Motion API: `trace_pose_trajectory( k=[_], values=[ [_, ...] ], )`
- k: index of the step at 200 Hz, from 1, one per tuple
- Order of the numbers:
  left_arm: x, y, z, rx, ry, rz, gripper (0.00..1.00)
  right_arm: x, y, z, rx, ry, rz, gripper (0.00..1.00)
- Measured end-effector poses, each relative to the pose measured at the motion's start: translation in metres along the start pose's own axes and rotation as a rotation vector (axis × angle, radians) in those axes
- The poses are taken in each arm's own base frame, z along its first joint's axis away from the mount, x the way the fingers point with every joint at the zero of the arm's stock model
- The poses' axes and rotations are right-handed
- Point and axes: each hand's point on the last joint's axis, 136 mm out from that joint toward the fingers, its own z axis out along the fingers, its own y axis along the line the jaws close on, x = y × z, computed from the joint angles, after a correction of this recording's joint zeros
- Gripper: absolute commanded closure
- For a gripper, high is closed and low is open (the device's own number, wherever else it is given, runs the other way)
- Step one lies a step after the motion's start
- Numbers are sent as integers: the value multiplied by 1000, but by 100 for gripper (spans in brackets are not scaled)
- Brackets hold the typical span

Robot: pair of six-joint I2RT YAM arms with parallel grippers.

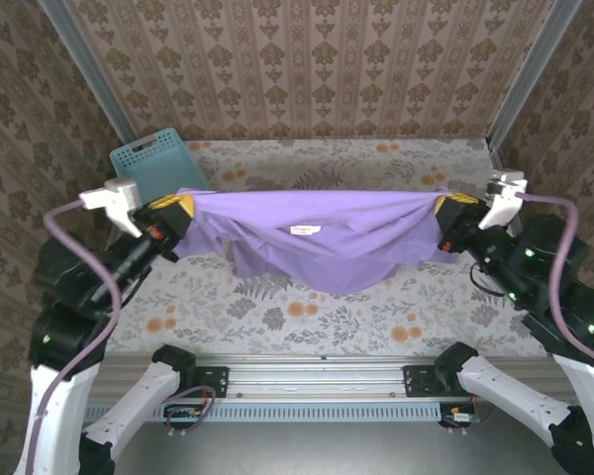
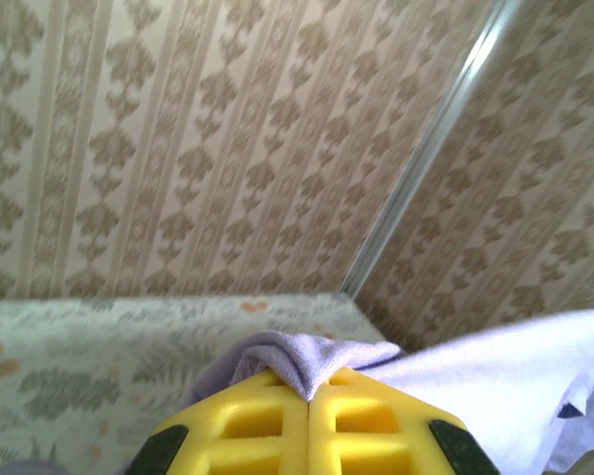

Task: Fold the inside-out t-shirt

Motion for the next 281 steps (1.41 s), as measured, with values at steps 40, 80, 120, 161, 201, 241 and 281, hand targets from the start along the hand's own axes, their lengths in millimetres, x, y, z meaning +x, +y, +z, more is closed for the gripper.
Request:
trace_pose_trajectory(
  k=[40, 80, 120, 161, 201, 241, 281],
  values=[
    [-33, -31, -30, 91, -108, 33, 100, -33, 15, -29, -84, -82, 12, 100],
    [-11, 0, 11, 4, -28, -6, 100, -27, 1, -8, 17, -66, -8, 100],
    [59, 99, 110, -321, 210, -64, 100, 27, -30, 94, 233, 122, -82, 100],
    [186, 225, 193, -619, 556, -136, 83, 115, -113, 222, 412, 385, -24, 93],
    [235, 330, 249, -783, 681, -256, 41, 178, -192, 327, 498, 554, 90, 39],
    [231, 336, 263, -772, 720, -222, 34, 198, -205, 339, 485, 590, 126, 34],
    [257, 297, 268, -693, 803, -158, 34, 238, -189, 312, 434, 674, 143, 32]
  ],
)
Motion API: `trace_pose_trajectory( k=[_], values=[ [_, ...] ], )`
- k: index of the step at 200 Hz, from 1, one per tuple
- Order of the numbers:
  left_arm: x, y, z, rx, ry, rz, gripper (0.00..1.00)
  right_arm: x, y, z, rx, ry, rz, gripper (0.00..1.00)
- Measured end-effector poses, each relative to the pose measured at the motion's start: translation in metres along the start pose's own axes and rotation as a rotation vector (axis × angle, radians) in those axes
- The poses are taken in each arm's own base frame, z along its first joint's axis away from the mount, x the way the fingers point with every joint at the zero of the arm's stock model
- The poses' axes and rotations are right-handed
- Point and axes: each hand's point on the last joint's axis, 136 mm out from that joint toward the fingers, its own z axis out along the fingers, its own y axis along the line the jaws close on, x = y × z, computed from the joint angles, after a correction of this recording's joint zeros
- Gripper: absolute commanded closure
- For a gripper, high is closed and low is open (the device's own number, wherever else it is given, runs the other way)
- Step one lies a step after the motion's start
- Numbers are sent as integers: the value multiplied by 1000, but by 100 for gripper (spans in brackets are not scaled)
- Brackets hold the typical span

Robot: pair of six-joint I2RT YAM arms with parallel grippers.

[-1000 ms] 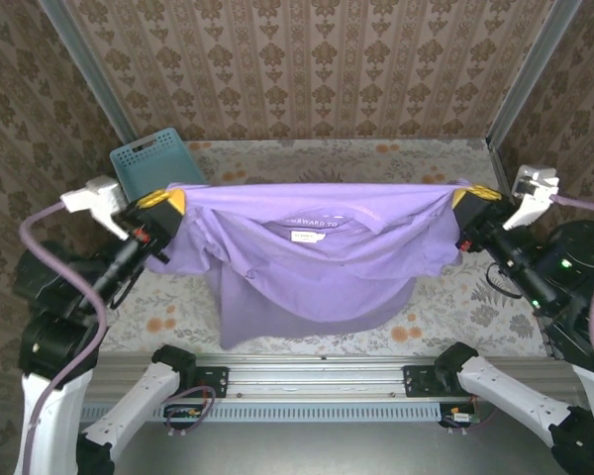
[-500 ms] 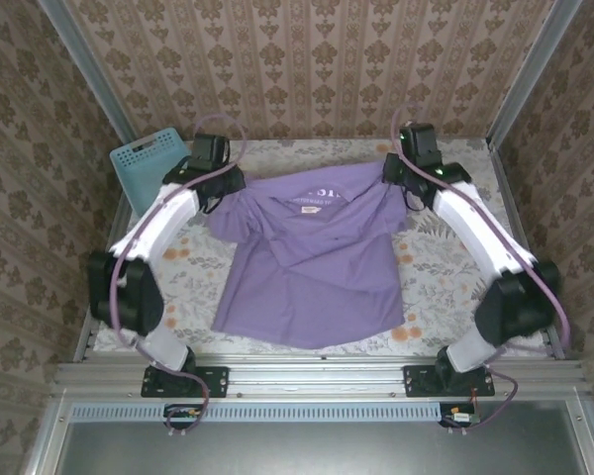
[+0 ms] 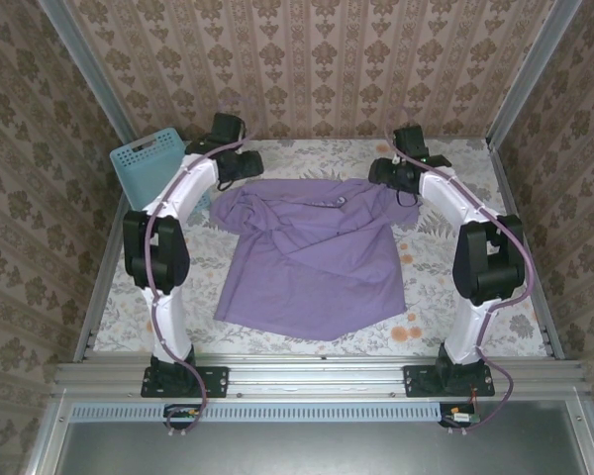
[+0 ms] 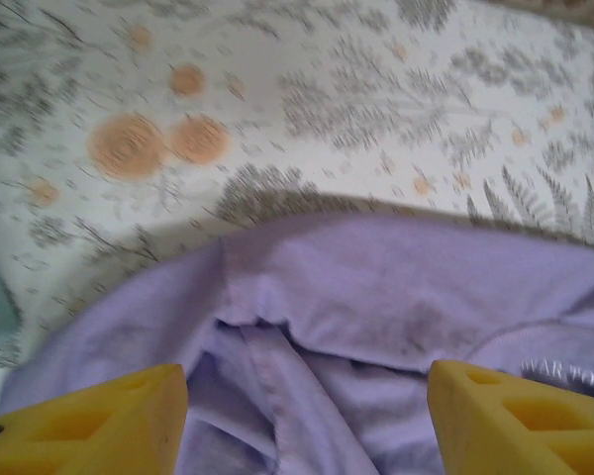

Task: Fold the inside-out t-shirt

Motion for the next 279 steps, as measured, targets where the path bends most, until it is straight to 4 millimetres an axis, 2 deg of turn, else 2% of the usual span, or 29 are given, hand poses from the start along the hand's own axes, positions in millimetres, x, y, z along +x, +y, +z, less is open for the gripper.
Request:
trace_pose_trajectory(
  k=[17, 40, 77, 96, 121, 143, 177, 187, 215, 241, 256, 279],
  values=[
    [14, -3, 10, -4, 38, 12, 34, 15, -3, 9, 9, 38, -1, 31],
    [24, 6, 30, -33, 72, 8, 34, 22, -9, 22, 32, 62, 0, 31],
    [46, 24, 74, -87, 153, 17, 40, 30, -15, 60, 47, 119, 11, 35],
    [52, 27, 92, -98, 176, 22, 45, 36, -13, 78, 27, 152, 19, 38],
    [54, 29, 103, -102, 187, 32, 56, 37, -7, 94, 1, 174, 32, 49],
    [51, 29, 105, -98, 183, 37, 67, 32, -1, 103, -22, 174, 31, 62],
    [42, 24, 104, -81, 158, 48, 88, 24, 3, 107, -33, 165, 16, 94],
    [41, 23, 104, -75, 155, 57, 93, 23, 3, 106, -30, 162, 19, 100],
    [39, 23, 102, -74, 151, 57, 100, 23, 2, 106, -22, 163, 8, 100],
    [31, 24, 92, -64, 130, 50, 100, 21, 1, 100, -15, 160, 4, 100],
    [22, 23, 78, -47, 106, 33, 100, 13, 1, 89, -10, 135, -5, 100],
    [2, 20, 51, 7, 46, -16, 100, -9, 6, 61, -22, 71, -11, 100]
  ],
)
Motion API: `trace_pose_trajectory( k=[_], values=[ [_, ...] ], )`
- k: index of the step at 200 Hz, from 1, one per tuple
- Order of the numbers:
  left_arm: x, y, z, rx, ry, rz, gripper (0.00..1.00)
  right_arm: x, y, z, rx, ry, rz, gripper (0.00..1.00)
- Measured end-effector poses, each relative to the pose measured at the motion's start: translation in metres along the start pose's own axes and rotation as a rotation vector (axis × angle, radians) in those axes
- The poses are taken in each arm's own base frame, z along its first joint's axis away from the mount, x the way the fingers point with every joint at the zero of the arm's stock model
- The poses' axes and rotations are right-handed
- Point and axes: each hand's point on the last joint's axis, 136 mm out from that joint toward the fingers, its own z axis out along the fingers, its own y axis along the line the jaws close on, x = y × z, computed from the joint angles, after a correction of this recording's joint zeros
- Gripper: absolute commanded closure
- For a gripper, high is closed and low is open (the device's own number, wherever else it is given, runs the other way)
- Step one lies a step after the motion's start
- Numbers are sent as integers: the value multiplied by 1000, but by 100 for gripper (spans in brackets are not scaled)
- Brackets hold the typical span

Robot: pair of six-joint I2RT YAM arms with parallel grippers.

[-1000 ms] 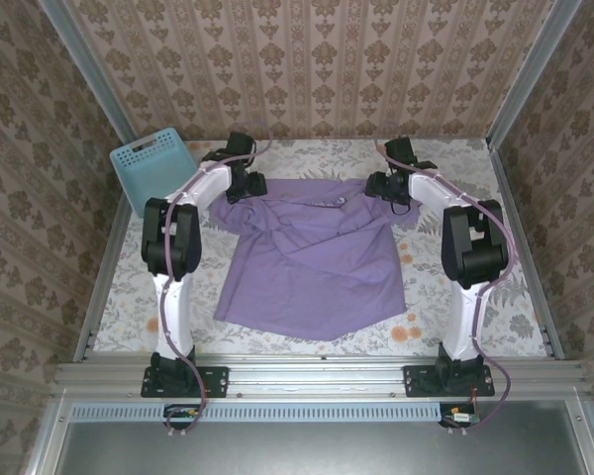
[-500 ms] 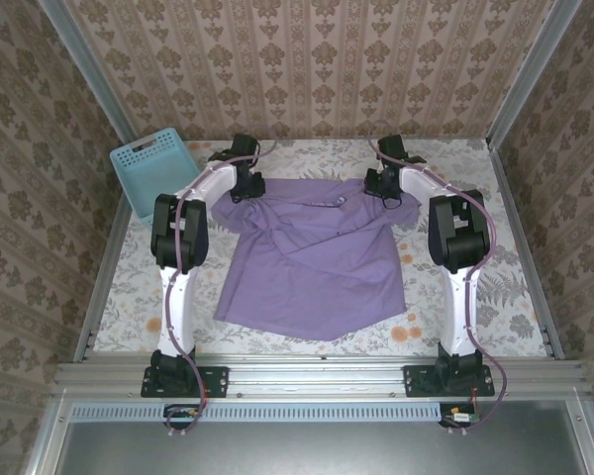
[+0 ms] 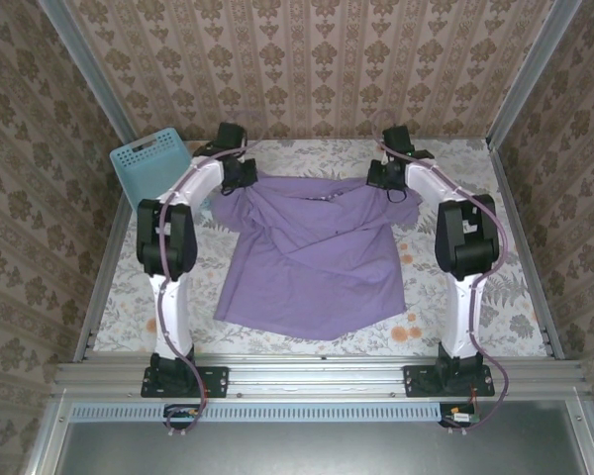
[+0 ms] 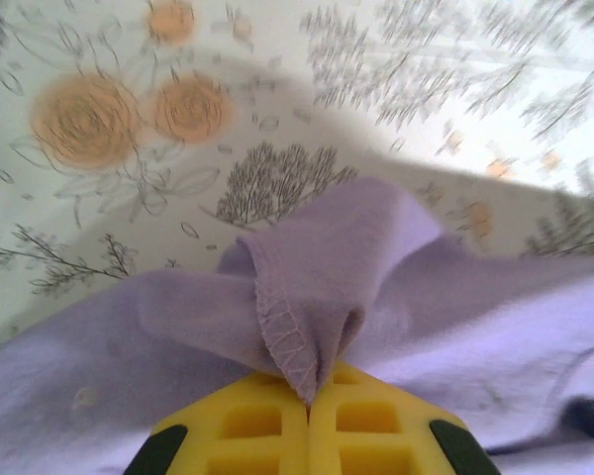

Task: Fold the inside-out t-shirt

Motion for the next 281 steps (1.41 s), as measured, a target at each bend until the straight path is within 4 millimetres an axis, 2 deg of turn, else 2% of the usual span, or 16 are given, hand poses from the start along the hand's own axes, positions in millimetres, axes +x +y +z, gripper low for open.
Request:
trace_pose_trajectory(
  k=[22, 37, 61, 79, 105, 133, 157, 165, 177, 183, 194, 216, 232, 243, 265, 281],
  values=[
    [-21, -5, -23, 57, -65, -40, 100, -22, 5, -30, -21, -72, 2, 100],
    [-32, -8, -30, 85, -87, -58, 100, -34, 6, -43, -30, -106, 6, 100],
    [-47, -11, -31, 120, -106, -90, 96, -53, 7, -51, -40, -145, 15, 100],
    [-59, -12, -24, 140, -113, -117, 94, -76, 10, -54, -57, -188, 19, 100],
    [-73, -4, 0, 154, -104, -159, 90, -103, 12, -41, -73, -227, 25, 100],
    [-81, 9, 30, 148, -87, -190, 81, -114, 9, -11, -76, -212, 33, 100],
    [-88, 13, 46, 157, -80, -203, 57, -118, 5, 11, -72, -198, 42, 100],
    [-91, 12, 46, 162, -79, -201, 51, -121, 4, 16, -73, -198, 45, 90],
    [-95, 12, 43, 161, -83, -196, 46, -127, 4, 20, -76, -206, 49, 64],
    [-95, 12, 40, 160, -80, -190, 44, -130, 4, 20, -77, -211, 57, 55],
    [-98, 10, 33, 159, -89, -181, 42, -135, 3, 17, -79, -219, 67, 48],
    [-88, 12, 15, 112, -70, -159, 39, -141, -1, 7, -75, -226, 73, 44],
    [-67, 13, -4, 70, -37, -140, 37, -132, -4, 4, -62, -193, 76, 42],
    [-50, 9, -21, 55, -23, -123, 37, -115, -11, 2, -44, -146, 83, 41],
    [-10, -2, -55, 36, -13, -78, 34, -56, -19, -8, -21, -26, 90, 38],
    [22, -11, -77, 34, -14, -42, 34, -5, -18, -25, -12, 52, 81, 36]
  ],
)
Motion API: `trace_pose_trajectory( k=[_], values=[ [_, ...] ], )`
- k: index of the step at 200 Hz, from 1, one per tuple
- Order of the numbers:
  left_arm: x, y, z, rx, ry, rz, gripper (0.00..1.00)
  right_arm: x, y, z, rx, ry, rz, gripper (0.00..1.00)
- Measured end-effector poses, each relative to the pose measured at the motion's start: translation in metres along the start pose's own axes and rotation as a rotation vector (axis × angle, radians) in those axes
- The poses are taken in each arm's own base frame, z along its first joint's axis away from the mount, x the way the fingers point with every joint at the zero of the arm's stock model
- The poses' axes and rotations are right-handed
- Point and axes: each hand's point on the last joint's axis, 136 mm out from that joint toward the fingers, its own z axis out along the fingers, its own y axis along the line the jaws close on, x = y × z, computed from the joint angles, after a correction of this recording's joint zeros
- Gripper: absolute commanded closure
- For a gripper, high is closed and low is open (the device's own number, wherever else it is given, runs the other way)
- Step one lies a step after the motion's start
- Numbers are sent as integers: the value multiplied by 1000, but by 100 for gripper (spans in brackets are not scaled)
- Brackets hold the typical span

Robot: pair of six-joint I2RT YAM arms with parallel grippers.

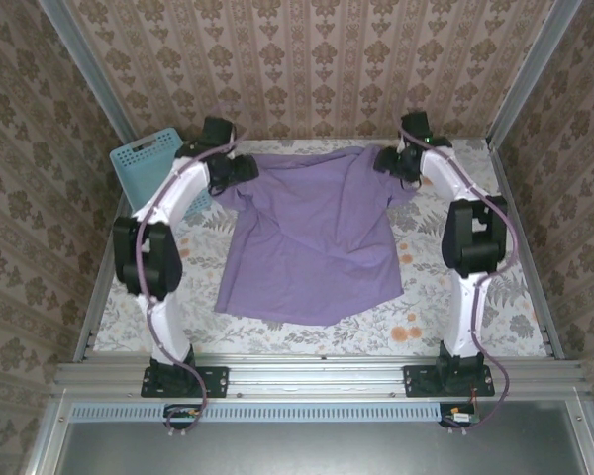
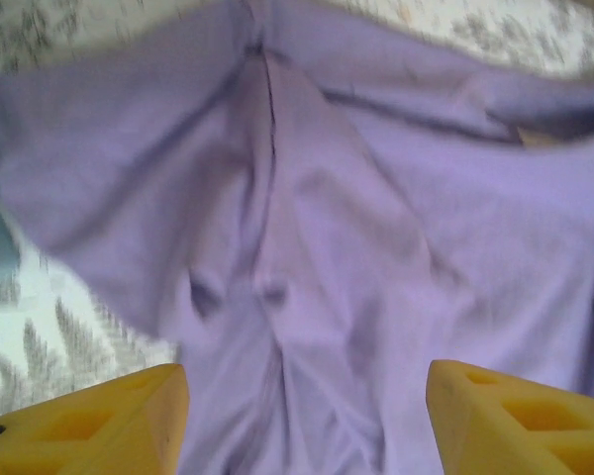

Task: Fold the inside-out t-shirt

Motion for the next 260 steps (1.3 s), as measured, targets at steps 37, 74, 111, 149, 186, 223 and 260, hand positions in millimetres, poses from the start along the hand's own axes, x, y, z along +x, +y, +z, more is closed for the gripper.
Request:
trace_pose_trajectory(
  k=[37, 74, 111, 149, 186, 223, 260],
  values=[
    [84, 14, -24, -33, 34, 36, 33, 105, 18, -45, -18, 62, -85, 35],
    [170, 65, -21, -119, 137, 20, 33, 186, -6, -61, 31, 133, -120, 34],
    [220, 88, -20, -142, 199, 10, 35, 239, -49, -72, 101, 183, -49, 33],
    [233, 77, -16, -91, 205, 18, 50, 268, -63, -69, 106, 212, 24, 37],
    [241, 69, -1, -62, 241, 10, 72, 274, -61, -61, 87, 230, 62, 55],
    [249, 57, 4, -25, 269, 16, 94, 271, -54, -59, 61, 228, 70, 94],
    [251, 31, -11, 43, 248, 76, 100, 257, -48, -73, 70, 173, 46, 100]
  ],
)
